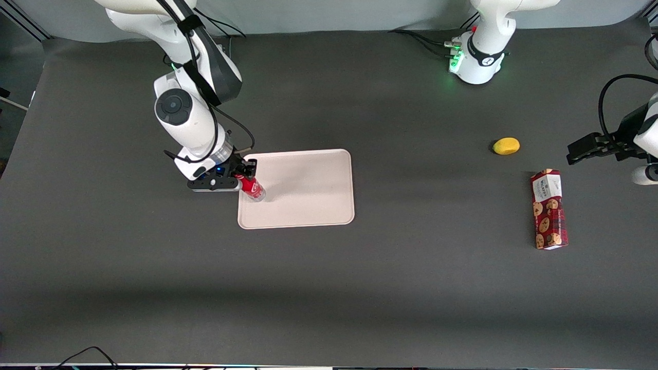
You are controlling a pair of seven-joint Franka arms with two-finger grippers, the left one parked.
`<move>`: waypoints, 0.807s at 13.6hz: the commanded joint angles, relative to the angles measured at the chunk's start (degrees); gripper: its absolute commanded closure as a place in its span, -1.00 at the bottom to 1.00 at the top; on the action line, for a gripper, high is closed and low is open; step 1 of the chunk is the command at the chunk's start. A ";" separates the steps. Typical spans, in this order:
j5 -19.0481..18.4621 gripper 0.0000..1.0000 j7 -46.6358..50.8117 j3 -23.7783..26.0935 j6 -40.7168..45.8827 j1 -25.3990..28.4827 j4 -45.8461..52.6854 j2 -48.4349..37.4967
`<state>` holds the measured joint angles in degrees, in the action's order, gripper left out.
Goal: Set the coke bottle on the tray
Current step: 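Carry the bottle over the white tray and lower it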
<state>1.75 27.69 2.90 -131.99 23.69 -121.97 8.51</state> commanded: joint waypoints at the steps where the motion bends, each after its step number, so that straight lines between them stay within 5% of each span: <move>1: -1.31 1.00 1.40 -0.17 -1.69 0.31 -0.20 1.85; 8: -1.31 1.00 1.49 -0.26 -1.69 0.31 0.24 4.14; 9: -1.31 0.59 1.49 -0.26 -1.69 0.31 0.32 4.49; 10: -1.31 -0.43 1.58 -0.26 -1.69 0.31 0.76 5.02; 11: -1.31 -0.99 1.58 -0.44 -1.69 0.22 0.94 5.28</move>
<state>1.37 27.70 2.83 -132.94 23.69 -122.18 12.16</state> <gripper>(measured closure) 0.595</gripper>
